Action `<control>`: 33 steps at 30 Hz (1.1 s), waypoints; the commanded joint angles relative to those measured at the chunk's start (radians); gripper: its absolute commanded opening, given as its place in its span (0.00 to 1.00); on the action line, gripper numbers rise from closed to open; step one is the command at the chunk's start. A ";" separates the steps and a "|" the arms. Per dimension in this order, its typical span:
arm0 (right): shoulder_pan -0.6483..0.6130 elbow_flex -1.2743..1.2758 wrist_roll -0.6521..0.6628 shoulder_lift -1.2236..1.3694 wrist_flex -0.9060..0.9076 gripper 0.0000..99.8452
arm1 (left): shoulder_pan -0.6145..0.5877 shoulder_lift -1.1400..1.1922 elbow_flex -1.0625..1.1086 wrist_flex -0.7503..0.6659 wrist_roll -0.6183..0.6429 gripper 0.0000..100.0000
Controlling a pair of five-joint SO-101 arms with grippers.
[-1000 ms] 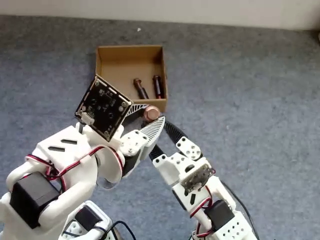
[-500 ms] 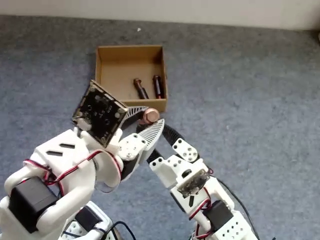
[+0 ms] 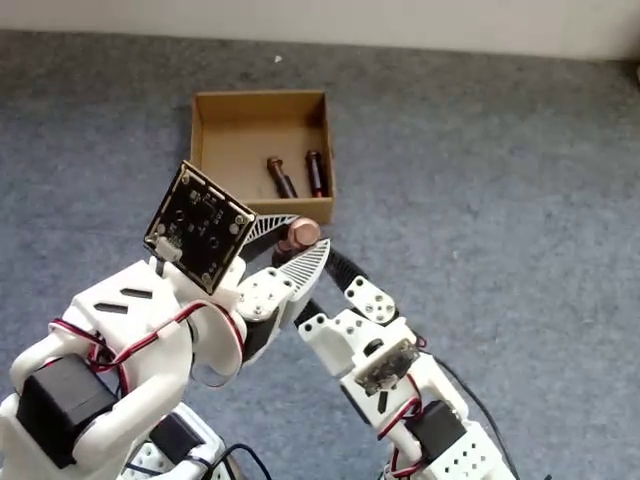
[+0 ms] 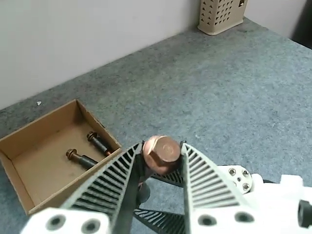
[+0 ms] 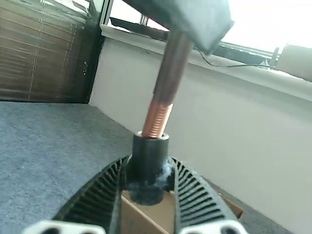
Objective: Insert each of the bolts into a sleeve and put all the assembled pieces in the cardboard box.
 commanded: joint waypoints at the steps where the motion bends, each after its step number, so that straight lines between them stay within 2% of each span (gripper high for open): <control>1: -0.008 0.107 0.008 -0.030 -0.085 0.01 | -0.090 0.008 -0.001 0.002 0.017 0.01; 6: -0.008 0.107 0.008 -0.030 -0.122 0.01 | -0.191 0.008 0.008 0.008 0.017 0.01; 13: -0.008 0.107 0.008 -0.030 -0.120 0.01 | -0.272 0.008 0.025 0.008 0.015 0.01; 15: -0.008 0.107 0.008 -0.030 -0.120 0.01 | -0.277 0.008 0.050 0.008 0.015 0.04; 21: -0.008 0.107 0.008 -0.030 -0.120 0.01 | -0.278 0.008 0.139 0.003 0.020 0.25; 33: -0.008 0.107 0.005 -0.030 -0.120 0.01 | -0.272 0.008 0.102 0.008 0.021 0.26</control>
